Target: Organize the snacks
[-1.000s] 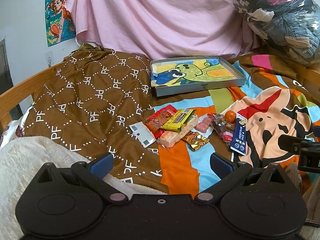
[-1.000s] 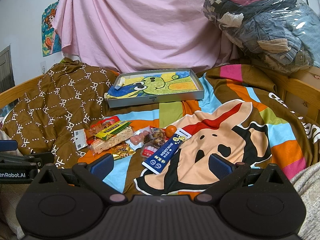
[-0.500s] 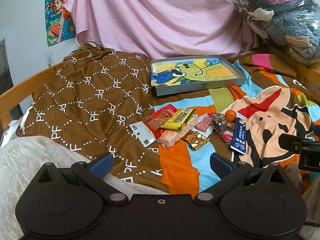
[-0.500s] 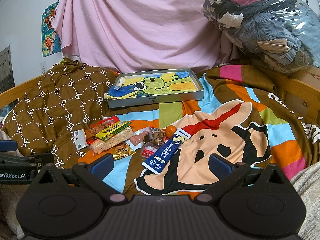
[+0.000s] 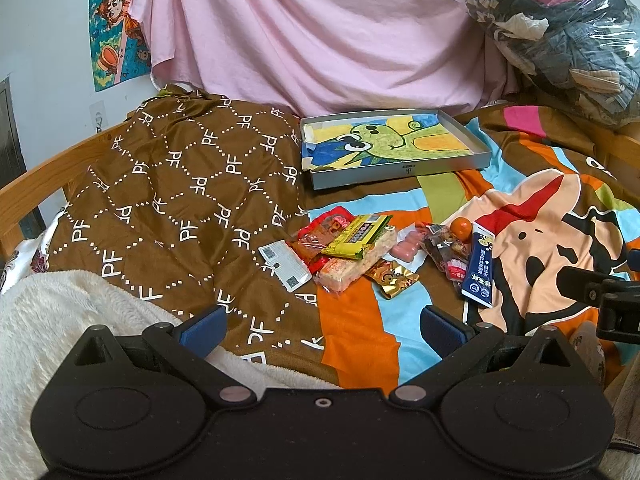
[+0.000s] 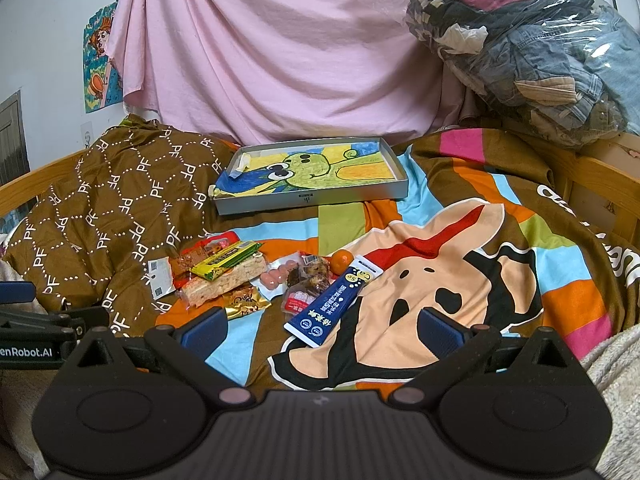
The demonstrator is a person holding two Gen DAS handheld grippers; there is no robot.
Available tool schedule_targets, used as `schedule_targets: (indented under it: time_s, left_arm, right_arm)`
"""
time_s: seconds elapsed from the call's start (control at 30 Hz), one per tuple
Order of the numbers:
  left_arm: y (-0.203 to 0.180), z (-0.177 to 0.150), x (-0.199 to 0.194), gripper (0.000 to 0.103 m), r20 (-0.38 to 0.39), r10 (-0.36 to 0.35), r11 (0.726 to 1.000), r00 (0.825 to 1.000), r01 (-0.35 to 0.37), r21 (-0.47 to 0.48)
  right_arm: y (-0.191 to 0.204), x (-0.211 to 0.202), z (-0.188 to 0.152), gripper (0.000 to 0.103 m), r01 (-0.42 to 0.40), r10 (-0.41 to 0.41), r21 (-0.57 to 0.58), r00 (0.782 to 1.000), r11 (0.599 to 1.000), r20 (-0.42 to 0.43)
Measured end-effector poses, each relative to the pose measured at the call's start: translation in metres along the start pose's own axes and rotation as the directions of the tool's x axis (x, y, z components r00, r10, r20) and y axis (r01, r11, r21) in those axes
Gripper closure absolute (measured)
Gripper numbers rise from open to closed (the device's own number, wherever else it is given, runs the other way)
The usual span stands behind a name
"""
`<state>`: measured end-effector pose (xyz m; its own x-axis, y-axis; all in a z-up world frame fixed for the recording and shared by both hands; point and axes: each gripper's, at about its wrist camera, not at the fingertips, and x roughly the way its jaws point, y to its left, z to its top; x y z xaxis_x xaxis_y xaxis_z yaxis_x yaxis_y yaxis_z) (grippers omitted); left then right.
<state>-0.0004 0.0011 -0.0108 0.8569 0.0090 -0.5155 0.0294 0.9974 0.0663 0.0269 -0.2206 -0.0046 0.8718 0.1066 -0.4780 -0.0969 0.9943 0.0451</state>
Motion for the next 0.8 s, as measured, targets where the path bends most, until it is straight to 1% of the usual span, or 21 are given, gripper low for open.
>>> schedule_targets:
  time_s: [0.07, 0.37, 0.5, 0.7, 0.8]
  left_arm:
    - [-0.001, -0.005, 0.003, 0.001, -0.001, -0.001, 1.000, 1.000, 0.001, 0.001]
    - [-0.001, -0.006, 0.002, 0.001, -0.011, 0.002, 1.000, 1.000, -0.002, 0.007]
    - [-0.003, -0.002, 0.004, 0.001, -0.020, 0.009, 1.000, 1.000, -0.009, 0.011]
    - [0.000, 0.006, 0.009, 0.001, -0.047, 0.020, 1.000, 0.999, -0.020, -0.002]
    - [0.000, 0.011, 0.017, 0.001, -0.084, -0.001, 1.000, 0.996, 0.001, 0.003]
  right_arm:
    - [0.000, 0.000, 0.000, 0.000, 0.000, 0.000, 0.000, 1.000, 1.000, 0.000]
    - [0.001, -0.002, 0.001, 0.000, 0.002, -0.002, -0.002, 1.000, 1.000, -0.004]
    - [0.003, 0.002, 0.001, 0.000, 0.006, -0.005, 0.004, 1.000, 1.000, -0.012]
    - [-0.003, 0.007, 0.003, 0.000, 0.005, -0.003, 0.029, 0.998, 1.000, -0.071]
    - [-0.006, 0.013, 0.005, 0.000, 0.006, 0.000, 0.055, 0.994, 0.998, -0.113]
